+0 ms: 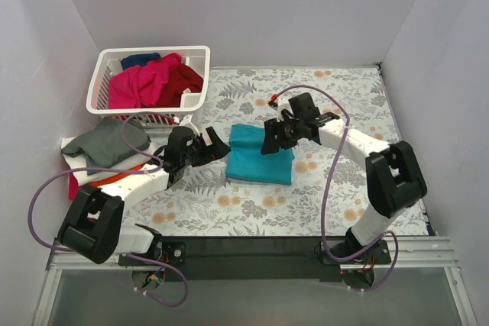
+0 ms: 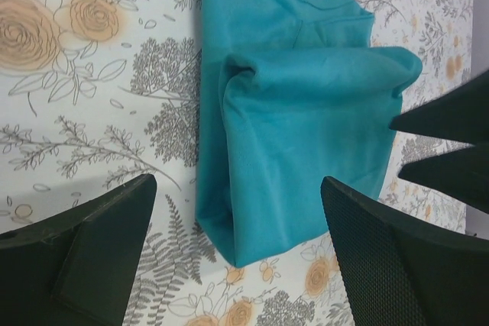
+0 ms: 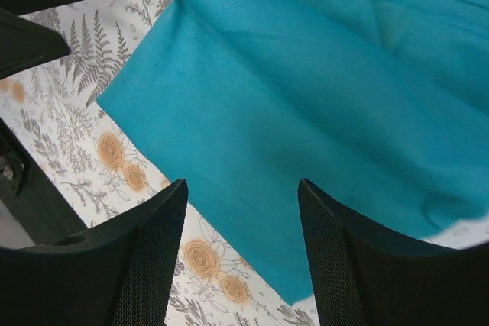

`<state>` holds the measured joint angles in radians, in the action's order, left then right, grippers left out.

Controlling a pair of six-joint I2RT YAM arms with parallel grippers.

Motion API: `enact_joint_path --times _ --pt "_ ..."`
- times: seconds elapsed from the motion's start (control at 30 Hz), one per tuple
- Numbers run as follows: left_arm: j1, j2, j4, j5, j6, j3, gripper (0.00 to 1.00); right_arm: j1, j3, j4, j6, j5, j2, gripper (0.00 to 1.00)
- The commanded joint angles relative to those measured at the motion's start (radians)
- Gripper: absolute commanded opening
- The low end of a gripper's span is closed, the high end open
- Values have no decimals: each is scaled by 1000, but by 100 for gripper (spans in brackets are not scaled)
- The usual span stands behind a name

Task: Fold and stack the t-shirts
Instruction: Fold the tshirt

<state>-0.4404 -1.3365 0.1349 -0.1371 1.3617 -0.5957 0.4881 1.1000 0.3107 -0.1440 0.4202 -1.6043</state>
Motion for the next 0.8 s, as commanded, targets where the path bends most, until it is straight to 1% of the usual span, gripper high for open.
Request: enact_joint_path --times 0.0,0.17,0.27,0.4,0.47,0.57,0.67,0.77 --pt "-1 78 3 -19 14 34 82 15 84 -55 15 129 -89 53" --pt "-1 114 -1 -33 27 88 82 20 170 -65 6 135 -225 52" --pt "-1 128 3 -44 30 111 82 21 198 -96 -23 92 -264 52" --pt "-3 148 5 -62 31 138 82 20 224 -185 -69 5 -273 52" --pt "-1 166 5 -65 31 154 82 20 250 -183 -78 -9 -284 52" --pt "-1 177 6 -78 31 163 82 21 239 -189 -86 -52 -252 52" --pt "-1 174 23 -94 31 171 83 23 178 -205 -86 -96 -175 52" --pt "-1 142 68 -133 37 175 83 30 74 -217 -86 -127 -76 52"
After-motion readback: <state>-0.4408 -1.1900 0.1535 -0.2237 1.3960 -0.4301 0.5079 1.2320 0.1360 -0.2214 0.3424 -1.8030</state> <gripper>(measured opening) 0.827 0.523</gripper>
